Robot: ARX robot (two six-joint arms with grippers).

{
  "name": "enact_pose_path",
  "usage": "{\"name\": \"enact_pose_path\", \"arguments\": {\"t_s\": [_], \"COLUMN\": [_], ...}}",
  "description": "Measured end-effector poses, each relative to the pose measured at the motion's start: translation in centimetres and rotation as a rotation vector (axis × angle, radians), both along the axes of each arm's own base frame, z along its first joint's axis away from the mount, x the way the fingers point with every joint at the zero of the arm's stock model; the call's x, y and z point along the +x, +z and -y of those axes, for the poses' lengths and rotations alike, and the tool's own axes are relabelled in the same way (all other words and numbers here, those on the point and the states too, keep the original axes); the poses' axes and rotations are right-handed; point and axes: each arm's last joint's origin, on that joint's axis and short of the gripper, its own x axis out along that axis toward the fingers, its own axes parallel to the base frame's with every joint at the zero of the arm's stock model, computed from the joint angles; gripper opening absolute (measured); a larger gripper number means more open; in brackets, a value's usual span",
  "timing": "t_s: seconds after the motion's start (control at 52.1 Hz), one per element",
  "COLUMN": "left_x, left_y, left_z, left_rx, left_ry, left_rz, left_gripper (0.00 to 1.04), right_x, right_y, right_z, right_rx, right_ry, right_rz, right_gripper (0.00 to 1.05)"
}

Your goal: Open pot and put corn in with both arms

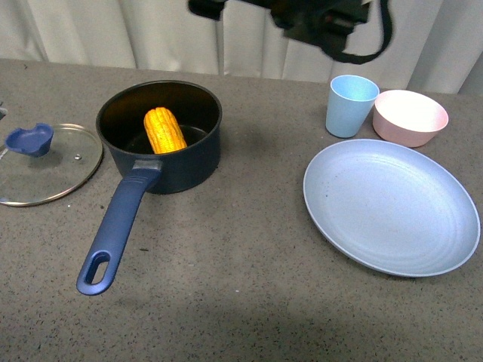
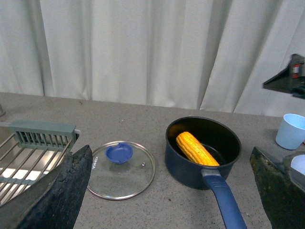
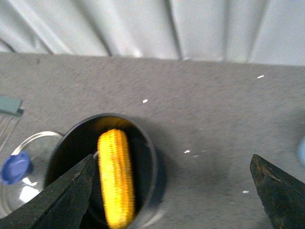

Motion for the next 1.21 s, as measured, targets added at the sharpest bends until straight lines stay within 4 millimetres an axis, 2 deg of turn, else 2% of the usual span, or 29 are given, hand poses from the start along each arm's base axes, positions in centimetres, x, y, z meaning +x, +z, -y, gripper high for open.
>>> {"name": "enact_pose_path", "arguments": {"t_s": [0.077,0.153,0.365,0.441,0.556,0.652,0.883,0.959,1.209], "left_x": [0.0,0.0,0.0,0.0,0.0,0.0,0.0,0.0,0.0], "left_y": [0.0,0.0,0.0,0.0,0.0,0.0,0.0,0.0,0.0], "left_z": [0.0,0.0,0.0,0.0,0.0,0.0,0.0,0.0,0.0], "left_rx": [0.0,0.0,0.0,0.0,0.0,0.0,0.0,0.0,0.0], "left_ry": [0.0,0.0,0.0,0.0,0.0,0.0,0.0,0.0,0.0], "left_rz": [0.0,0.0,0.0,0.0,0.0,0.0,0.0,0.0,0.0], "left_gripper": [0.98,0.98,0.98,0.98,0.98,0.98,0.98,0.98,0.98], "right_x": [-2.1,-4.8,-10.7,-11.4,-13.2,-15.4,-18.4,-19.5,-22.0], "right_y": [0.4,-0.1,-1.5,-1.8,-3.2,-2.7,-2.7,-2.7,-2.6], "right_z": [3.0,6.0,9.9,10.3,11.9,14.1,16.4,17.1,18.4], "right_rx": [-0.068,-0.146,-0.26,-0.279,-0.222,-0.199,-0.202,-0.201,-0.202], "right_ry": [-0.068,-0.152,-0.265,-0.271,-0.302,-0.335,-0.334,-0.333,-0.333], "right_rz": [0.085,0.151,0.261,0.269,0.464,0.542,0.541,0.542,0.545], "right_gripper": [0.95,0.95,0.95,0.94,0.74,0.53,0.17,0.01,0.01]}}
